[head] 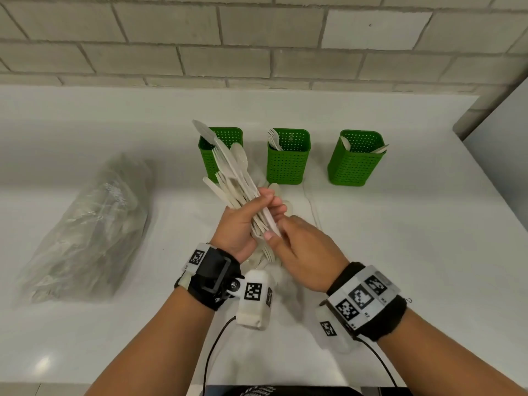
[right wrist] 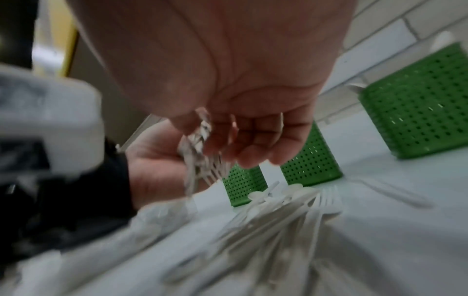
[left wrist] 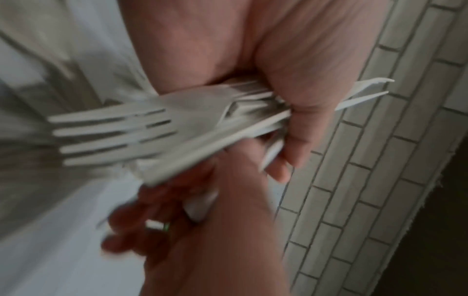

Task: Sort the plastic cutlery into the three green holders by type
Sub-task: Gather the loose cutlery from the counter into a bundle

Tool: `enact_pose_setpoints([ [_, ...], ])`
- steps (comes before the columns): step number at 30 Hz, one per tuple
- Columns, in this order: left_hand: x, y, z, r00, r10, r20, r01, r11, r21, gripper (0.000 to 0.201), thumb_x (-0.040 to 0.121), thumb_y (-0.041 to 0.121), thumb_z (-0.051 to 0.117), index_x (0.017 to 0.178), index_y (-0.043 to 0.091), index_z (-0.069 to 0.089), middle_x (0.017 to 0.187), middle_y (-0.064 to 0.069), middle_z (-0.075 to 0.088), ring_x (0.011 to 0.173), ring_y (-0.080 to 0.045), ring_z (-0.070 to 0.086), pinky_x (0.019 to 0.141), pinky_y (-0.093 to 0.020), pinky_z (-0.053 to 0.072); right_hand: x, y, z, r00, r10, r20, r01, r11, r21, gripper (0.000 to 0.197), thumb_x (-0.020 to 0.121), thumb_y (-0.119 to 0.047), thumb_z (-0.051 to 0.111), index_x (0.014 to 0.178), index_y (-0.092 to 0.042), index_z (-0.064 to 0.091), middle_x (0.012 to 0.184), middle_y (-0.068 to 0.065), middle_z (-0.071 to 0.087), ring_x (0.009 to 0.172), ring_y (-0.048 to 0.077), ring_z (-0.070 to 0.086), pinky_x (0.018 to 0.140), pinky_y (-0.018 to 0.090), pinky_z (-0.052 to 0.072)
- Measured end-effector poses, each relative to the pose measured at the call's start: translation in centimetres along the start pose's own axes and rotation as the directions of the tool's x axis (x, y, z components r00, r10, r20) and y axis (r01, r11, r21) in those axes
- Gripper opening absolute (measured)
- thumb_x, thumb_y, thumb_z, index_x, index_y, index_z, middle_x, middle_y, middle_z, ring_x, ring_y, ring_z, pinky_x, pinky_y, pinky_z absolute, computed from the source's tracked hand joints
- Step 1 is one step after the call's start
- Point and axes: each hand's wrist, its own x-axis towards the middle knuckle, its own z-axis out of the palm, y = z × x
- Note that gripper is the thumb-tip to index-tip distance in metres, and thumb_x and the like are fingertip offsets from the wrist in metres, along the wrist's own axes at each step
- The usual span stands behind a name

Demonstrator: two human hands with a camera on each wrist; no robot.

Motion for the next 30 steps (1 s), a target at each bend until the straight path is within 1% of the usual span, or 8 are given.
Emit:
enact_pose_setpoints([
  [3, 0.2, 0.9, -0.9, 0.978, 0.203, -0.048, -0.192, 0.965, 0.177, 0.009, 0.079, 0.007, 0.072, 0.086, 0.008, 0.066, 0.072, -0.008, 0.068, 0.073, -0.023, 0.068, 0.082, -0.036, 0.056, 0.2, 0.3, -0.8, 0.988, 0.136, 0.068, -0.144, 0.980, 0.136, 0.049, 0.089, -0.060, 0.048, 0.122, -0.025, 0.044, 0.105, -0.006, 0.047, 0.087, 0.007, 0.052, 0.077, 0.028, 0.044],
  [5, 0.1, 1.5, -1.6, 0.951, 0.308, -0.014, -0.286, 0.899, 0.333, 0.012, 0.076, 0.008, 0.078, 0.082, 0.010, 0.068, 0.078, -0.008, 0.067, 0.080, -0.026, 0.066, 0.085, -0.039, 0.054, 0.4, 0.4, -0.3, 0.986, 0.126, 0.108, -0.133, 0.989, 0.062, 0.058, 0.085, -0.058, 0.058, 0.129, -0.024, 0.042, 0.096, -0.012, 0.045, 0.087, 0.006, 0.050, 0.072, 0.024, 0.039],
  [8, -0.5, 1.2, -1.5, 0.940, 0.339, 0.039, -0.311, 0.805, 0.505, 0.020, 0.073, 0.000, 0.080, 0.075, 0.016, 0.068, 0.076, -0.004, 0.068, 0.077, -0.021, 0.065, 0.075, -0.032, 0.054, 1.4, -0.2, 1.5, 0.988, 0.121, 0.092, -0.127, 0.990, 0.063, 0.052, 0.088, -0.046, 0.060, 0.130, -0.019, 0.046, 0.078, -0.014, 0.049, 0.081, 0.016, 0.058, 0.066, 0.025, 0.037],
  [12, -1.4, -0.2, -1.4, 0.952, 0.305, -0.024, -0.239, 0.791, 0.563, 0.018, 0.076, -0.002, 0.077, 0.085, 0.012, 0.070, 0.077, 0.001, 0.071, 0.078, -0.014, 0.068, 0.073, -0.027, 0.055, 3.1, -1.4, 3.0, 0.992, 0.092, 0.082, -0.094, 0.995, 0.021, 0.044, 0.093, -0.026, 0.055, 0.135, -0.014, 0.048, 0.109, 0.012, 0.067, 0.097, 0.031, 0.062, 0.075, 0.029, 0.045],
  [18, -0.6, 0.2, -3.6, 0.949, 0.309, -0.062, -0.176, 0.683, 0.709, 0.010, 0.080, 0.008, 0.077, 0.087, 0.011, 0.072, 0.080, -0.001, 0.071, 0.076, -0.007, 0.067, 0.073, -0.022, 0.053, 3.3, 0.0, 1.6, 0.975, 0.177, 0.134, -0.186, 0.981, 0.060, 0.028, 0.087, -0.034, 0.065, 0.104, -0.012, 0.067, 0.095, 0.005, 0.068, 0.090, 0.023, 0.064, 0.078, 0.031, 0.051],
  [21, -1.0, 1.5, -4.2, 0.902, 0.390, -0.188, -0.138, 0.671, 0.728, 0.014, 0.085, 0.016, 0.073, 0.081, 0.003, 0.070, 0.065, -0.003, 0.065, 0.058, -0.006, 0.060, 0.059, -0.015, 0.048, 3.4, 2.8, -1.1, 0.920, 0.385, 0.074, -0.380, 0.922, -0.068, 0.066, 0.080, -0.053, 0.069, 0.128, -0.012, 0.052, 0.121, 0.010, 0.056, 0.110, 0.025, 0.056, 0.091, 0.033, 0.046],
  [24, 0.3, 4.0, -4.9, 0.888, 0.395, -0.235, -0.089, 0.649, 0.756, 0.015, 0.086, 0.018, 0.071, 0.085, 0.003, 0.069, 0.065, -0.007, 0.063, 0.053, -0.010, 0.056, 0.054, -0.022, 0.048, 3.4, 4.8, -3.3, 0.822, 0.554, 0.132, -0.513, 0.821, -0.250, 0.101, 0.074, -0.074, 0.059, 0.143, -0.006, 0.031, 0.143, 0.017, 0.035, 0.130, 0.034, 0.039, 0.104, 0.041, 0.038],
  [30, 3.7, 3.4, -5.5, 0.948, 0.097, -0.303, 0.255, 0.339, 0.906, 0.016, 0.082, 0.021, 0.069, 0.080, 0.005, 0.065, 0.078, -0.014, 0.068, 0.069, -0.026, 0.064, 0.063, -0.027, 0.046, 4.2, 3.9, -1.6, 0.801, 0.553, 0.230, -0.494, 0.827, -0.270, 0.097, 0.068, -0.085, 0.050, 0.128, -0.008, 0.047, 0.128, 0.013, 0.037, 0.121, 0.032, 0.039, 0.095, 0.037, 0.038],
])
